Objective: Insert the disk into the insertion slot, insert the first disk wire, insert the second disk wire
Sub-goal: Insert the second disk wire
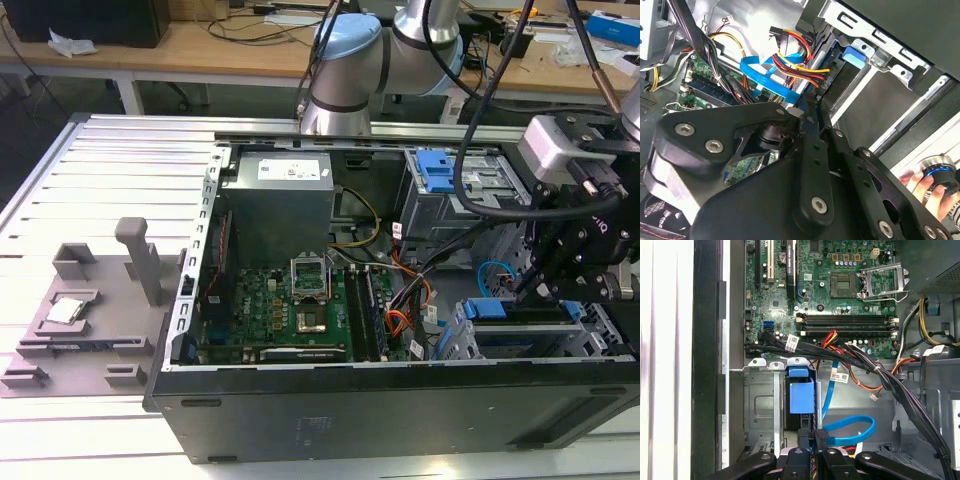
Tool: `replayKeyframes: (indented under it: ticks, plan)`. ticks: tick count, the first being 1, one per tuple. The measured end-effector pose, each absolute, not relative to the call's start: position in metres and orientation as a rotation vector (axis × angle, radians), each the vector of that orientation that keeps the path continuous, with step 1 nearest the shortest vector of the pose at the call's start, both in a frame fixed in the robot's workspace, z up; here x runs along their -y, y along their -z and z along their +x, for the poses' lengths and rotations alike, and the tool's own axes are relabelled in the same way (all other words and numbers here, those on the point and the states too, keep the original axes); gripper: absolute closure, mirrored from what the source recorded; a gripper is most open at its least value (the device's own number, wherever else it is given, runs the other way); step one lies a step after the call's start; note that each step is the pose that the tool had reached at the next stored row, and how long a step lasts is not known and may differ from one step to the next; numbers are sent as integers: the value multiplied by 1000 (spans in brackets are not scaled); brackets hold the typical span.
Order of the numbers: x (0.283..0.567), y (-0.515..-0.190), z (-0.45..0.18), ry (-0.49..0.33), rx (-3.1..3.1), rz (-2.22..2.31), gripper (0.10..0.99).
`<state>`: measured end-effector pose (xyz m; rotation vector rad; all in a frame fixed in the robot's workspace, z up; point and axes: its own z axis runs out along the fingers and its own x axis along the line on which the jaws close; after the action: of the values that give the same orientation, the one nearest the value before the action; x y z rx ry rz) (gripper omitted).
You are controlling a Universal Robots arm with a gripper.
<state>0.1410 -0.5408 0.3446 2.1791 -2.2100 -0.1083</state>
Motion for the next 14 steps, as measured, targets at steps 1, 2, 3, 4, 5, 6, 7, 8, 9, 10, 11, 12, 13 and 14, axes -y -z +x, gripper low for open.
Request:
replayKeyframes:
  ticks: [1, 2, 3, 4, 5, 6, 7, 8, 9, 10, 11, 12, 13, 14]
  plan:
    - [541, -345, 141, 108, 2210, 2179, 925]
    - [541, -344, 141, 107, 2209, 2180, 925]
    - [541, -344, 142, 107, 2208, 2180, 925]
    - [541, -344, 142, 107, 2208, 2180, 925]
    - [541, -344, 141, 107, 2208, 2180, 925]
    - [541, -344, 140, 107, 2208, 2180, 925]
    - [541, -344, 140, 107, 2208, 2180, 925]
    - [541, -344, 139, 107, 2208, 2180, 925]
    - [541, -344, 139, 107, 2208, 2180, 925]
    - [541, -343, 141, 107, 2208, 2180, 925]
    - [541, -343, 143, 107, 2207, 2181, 925]
    - [541, -343, 144, 108, 2207, 2181, 925]
    - [541, -343, 144, 108, 2207, 2181, 925]
    - [541, -343, 144, 107, 2207, 2181, 925]
